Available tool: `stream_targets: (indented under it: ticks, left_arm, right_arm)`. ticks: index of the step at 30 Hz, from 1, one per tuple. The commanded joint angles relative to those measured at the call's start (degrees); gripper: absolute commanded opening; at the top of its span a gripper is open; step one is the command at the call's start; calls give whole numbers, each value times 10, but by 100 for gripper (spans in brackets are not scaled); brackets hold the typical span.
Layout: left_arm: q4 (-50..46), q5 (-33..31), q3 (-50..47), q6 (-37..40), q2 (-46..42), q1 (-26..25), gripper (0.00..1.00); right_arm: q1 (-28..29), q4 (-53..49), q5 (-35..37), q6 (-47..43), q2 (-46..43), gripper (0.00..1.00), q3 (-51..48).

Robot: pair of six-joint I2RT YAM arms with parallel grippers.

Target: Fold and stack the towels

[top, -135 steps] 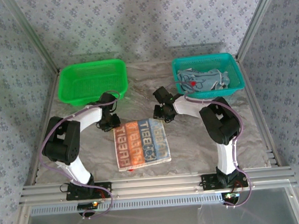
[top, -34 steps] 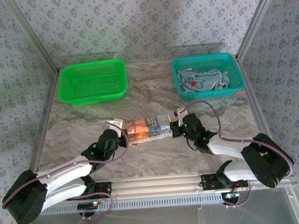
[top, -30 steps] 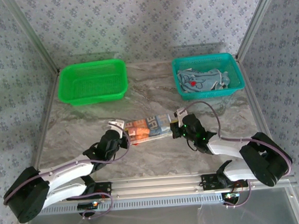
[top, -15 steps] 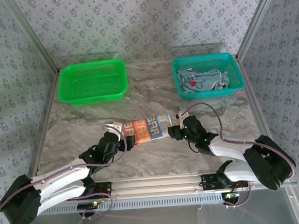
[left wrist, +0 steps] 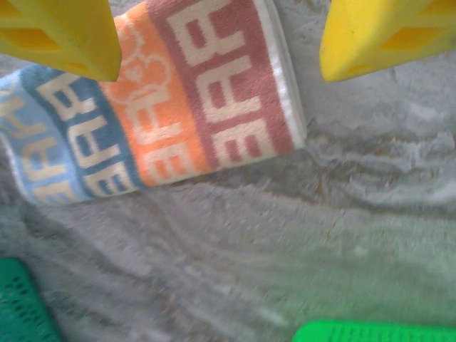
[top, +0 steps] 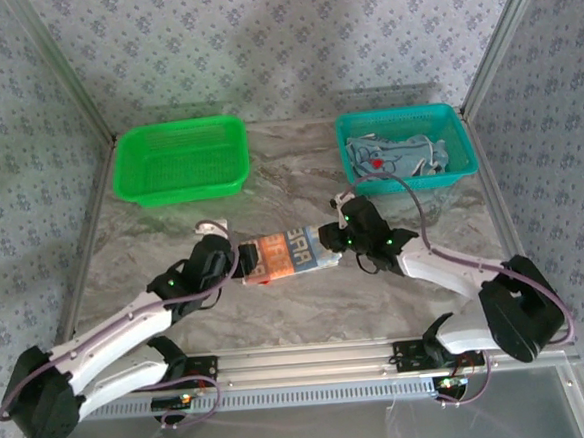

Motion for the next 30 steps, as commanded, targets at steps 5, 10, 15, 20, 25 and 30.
stream_targets:
  ticks: [5,10,15,20,25,30]
  left_arm:
    - [-93,123,56,-78,103,71,72]
    - [-97,208,87,-94,180,106,69]
    - [-121,206,118,-120,233,108,66]
    - [-142,205,132,-146,268,104,61]
    - [-173,180,161,-165,298,80,57]
    - [-197,161,177,-177,323,69,57]
  right_arm:
    - [-17,-68,-39,23,50,37,23]
    - [-17,-58,-39,22,57,40,18]
    - [-18,-59,-37,19,58,46,17]
    - [-27,-60,-42,16,44,59,17]
    - [-54,-65,-56,19,21,68,16]
    - [-67,-59,-63,12,-2,75,12]
